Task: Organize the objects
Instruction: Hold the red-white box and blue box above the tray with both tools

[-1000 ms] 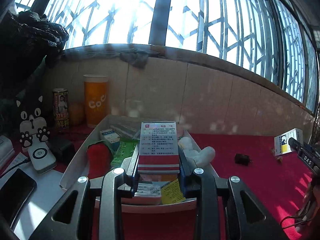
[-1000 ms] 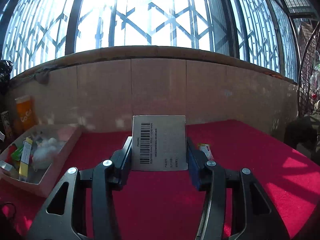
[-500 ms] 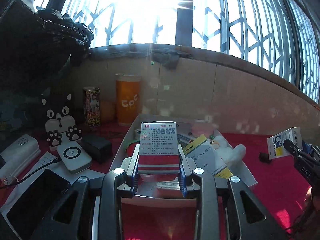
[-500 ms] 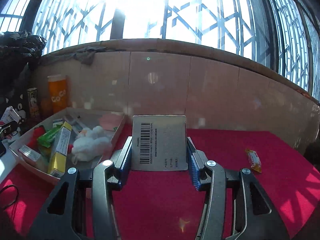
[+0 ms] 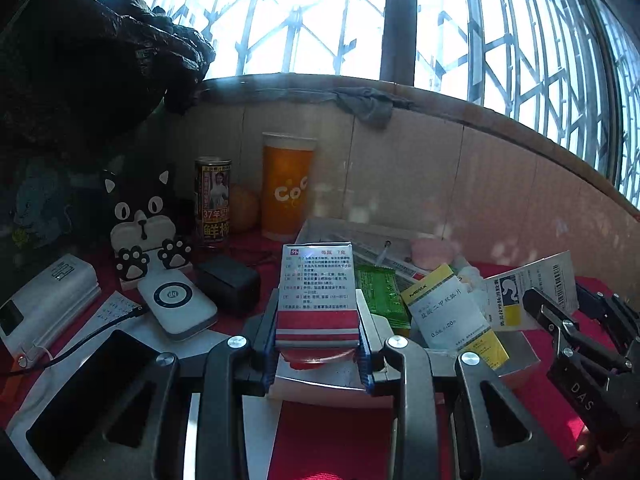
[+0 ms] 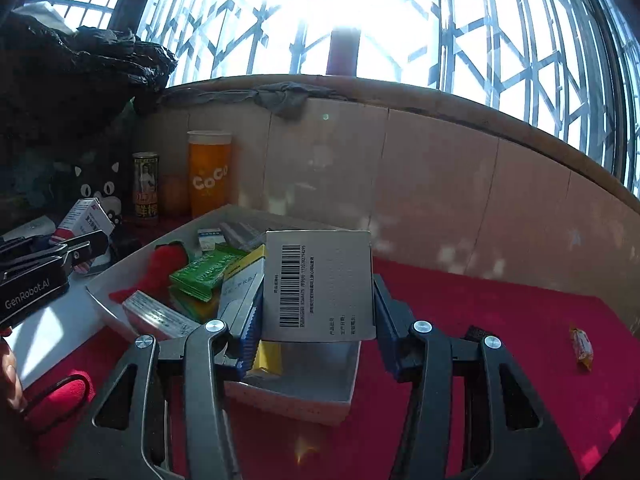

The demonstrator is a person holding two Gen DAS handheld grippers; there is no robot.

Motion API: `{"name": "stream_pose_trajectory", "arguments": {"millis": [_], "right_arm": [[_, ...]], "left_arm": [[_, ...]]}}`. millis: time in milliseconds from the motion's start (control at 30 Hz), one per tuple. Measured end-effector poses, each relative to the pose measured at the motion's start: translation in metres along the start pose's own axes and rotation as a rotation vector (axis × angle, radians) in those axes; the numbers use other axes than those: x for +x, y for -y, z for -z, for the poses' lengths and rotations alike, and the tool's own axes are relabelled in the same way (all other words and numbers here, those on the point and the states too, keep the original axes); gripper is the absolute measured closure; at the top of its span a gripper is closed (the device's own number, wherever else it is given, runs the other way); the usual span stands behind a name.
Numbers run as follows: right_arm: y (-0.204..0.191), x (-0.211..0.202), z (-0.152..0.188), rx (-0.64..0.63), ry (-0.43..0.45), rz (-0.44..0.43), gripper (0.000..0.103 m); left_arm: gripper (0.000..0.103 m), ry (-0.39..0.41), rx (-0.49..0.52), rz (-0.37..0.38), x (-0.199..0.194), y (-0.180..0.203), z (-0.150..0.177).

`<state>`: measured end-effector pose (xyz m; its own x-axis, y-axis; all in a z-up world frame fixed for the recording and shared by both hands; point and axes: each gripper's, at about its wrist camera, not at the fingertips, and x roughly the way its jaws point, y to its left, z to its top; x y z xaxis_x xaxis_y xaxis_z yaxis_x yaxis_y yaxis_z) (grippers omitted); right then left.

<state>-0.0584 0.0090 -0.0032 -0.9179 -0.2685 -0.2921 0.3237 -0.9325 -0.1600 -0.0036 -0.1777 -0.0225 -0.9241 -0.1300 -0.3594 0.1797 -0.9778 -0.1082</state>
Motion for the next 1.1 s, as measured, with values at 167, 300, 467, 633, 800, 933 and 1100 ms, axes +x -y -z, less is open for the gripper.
{"name": "stream_pose_trajectory", "arguments": {"millis": [167, 300, 467, 633, 800, 933, 1100], "right_arm": [[-0.001, -0.003, 0.0, -0.001, 0.015, 0.005, 0.054], [0.008, -0.003, 0.0, 0.041, 0.01, 0.009, 0.054], [0.009, -0.005, 0.0, 0.049, 0.024, 0.009, 0.054], [0.011, -0.004, 0.0, 0.059, 0.022, 0.01, 0.054], [0.011, -0.004, 0.0, 0.06, 0.023, 0.008, 0.054], [0.011, -0.004, 0.001, 0.058, 0.019, 0.006, 0.054], [0.012, -0.005, 0.001, 0.064, 0.023, 0.003, 0.054]], "left_arm": [[0.071, -0.001, 0.025, 0.0, 0.0, 0.006, 0.001], [0.071, -0.001, 0.056, -0.005, -0.001, 0.013, 0.001], [0.071, 0.002, 0.092, -0.009, 0.0, 0.019, 0.002], [0.071, -0.002, 0.091, -0.01, 0.0, 0.019, 0.001], [0.071, -0.004, 0.095, -0.009, 0.001, 0.02, 0.002], [0.071, -0.004, 0.104, -0.011, 0.001, 0.023, 0.002], [0.071, -0.004, 0.107, -0.012, 0.001, 0.023, 0.002]]}}
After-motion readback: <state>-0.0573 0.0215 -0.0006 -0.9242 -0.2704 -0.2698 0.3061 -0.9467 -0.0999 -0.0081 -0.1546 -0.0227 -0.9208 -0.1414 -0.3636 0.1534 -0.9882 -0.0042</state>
